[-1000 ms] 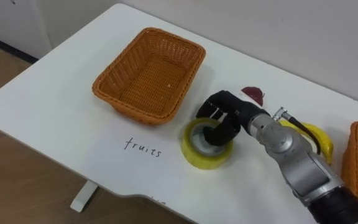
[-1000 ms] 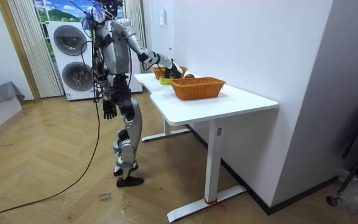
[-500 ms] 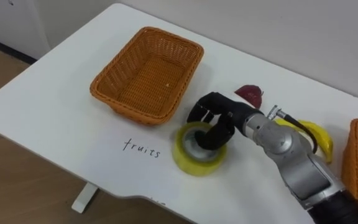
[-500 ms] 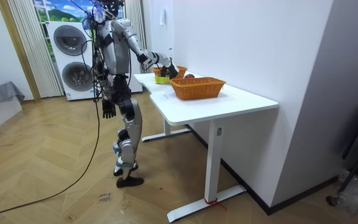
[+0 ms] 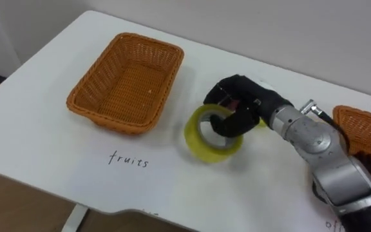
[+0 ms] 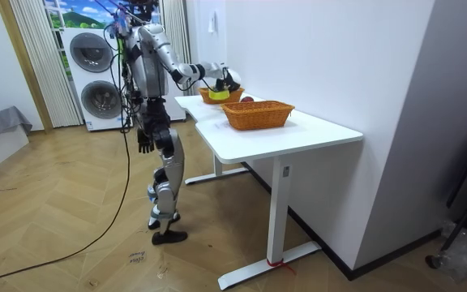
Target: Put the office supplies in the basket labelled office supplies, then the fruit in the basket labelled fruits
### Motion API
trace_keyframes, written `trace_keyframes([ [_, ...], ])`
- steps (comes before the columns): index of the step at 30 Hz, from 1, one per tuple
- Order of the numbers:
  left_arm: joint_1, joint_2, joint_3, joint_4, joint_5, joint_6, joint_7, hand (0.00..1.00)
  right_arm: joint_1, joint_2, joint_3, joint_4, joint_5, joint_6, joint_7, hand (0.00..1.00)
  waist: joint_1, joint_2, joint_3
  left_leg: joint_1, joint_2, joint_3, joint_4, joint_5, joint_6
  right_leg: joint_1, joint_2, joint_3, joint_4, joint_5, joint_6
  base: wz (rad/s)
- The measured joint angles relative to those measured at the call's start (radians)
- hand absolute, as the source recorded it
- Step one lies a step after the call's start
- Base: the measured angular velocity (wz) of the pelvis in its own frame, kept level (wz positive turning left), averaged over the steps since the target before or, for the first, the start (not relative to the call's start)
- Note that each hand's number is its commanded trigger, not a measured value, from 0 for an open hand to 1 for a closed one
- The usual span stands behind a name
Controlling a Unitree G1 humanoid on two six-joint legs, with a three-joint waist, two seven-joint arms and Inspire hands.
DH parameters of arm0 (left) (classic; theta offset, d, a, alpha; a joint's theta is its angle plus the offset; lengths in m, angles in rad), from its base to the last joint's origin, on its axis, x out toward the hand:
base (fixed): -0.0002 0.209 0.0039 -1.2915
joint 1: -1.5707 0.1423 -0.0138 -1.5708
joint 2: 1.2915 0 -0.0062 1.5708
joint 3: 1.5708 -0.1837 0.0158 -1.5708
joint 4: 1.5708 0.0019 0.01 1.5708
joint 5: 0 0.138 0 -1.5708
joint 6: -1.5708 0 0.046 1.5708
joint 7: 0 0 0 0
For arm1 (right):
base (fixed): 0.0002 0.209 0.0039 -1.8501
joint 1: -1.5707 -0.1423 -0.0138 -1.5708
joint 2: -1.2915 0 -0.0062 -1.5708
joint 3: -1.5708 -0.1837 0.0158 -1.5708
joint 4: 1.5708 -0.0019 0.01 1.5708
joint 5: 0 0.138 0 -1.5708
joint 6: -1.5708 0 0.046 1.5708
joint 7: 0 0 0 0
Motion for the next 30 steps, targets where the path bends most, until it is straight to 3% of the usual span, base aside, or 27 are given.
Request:
trace_keyframes([
  [9, -0.004, -0.011, 0.059, 0.0, 0.008, -0.026, -0.004, 0.0, 0.022, -0.038, -0.158, -0.111, -0.079, -0.004, 0.029, 1.0, -0.028, 0.013, -0.0069, 0.003, 0.0, 0.012, 0.006, 0.001, 0.002, -0.002, 0.0, 0.015, 0.001, 0.002, 0.002, -0.04],
  [24, -0.024, -0.021, 0.096, 0.021, 0.0, -0.047, -0.029, 0.0, 0.023, -0.105, -0.257, -0.119, -0.113, -0.009, 0.025, 1.0, -0.084, 0.022, 0.0024, 0.029, 0.001, 0.021, -0.004, 0.001, 0.002, 0.016, 0.001, 0.025, 0.003, 0.002, 0.003, -0.01],
  [30, -0.022, -0.018, 0.108, 0.015, 0.004, -0.046, -0.03, 0.0, 0.023, -0.128, -0.325, -0.047, -0.104, -0.007, 0.024, 1.0, -0.099, 0.016, 0.0, 0.035, 0.001, 0.021, -0.003, 0.001, 0.002, 0.018, 0.001, 0.026, 0.003, 0.002, 0.003, 0.0],
])
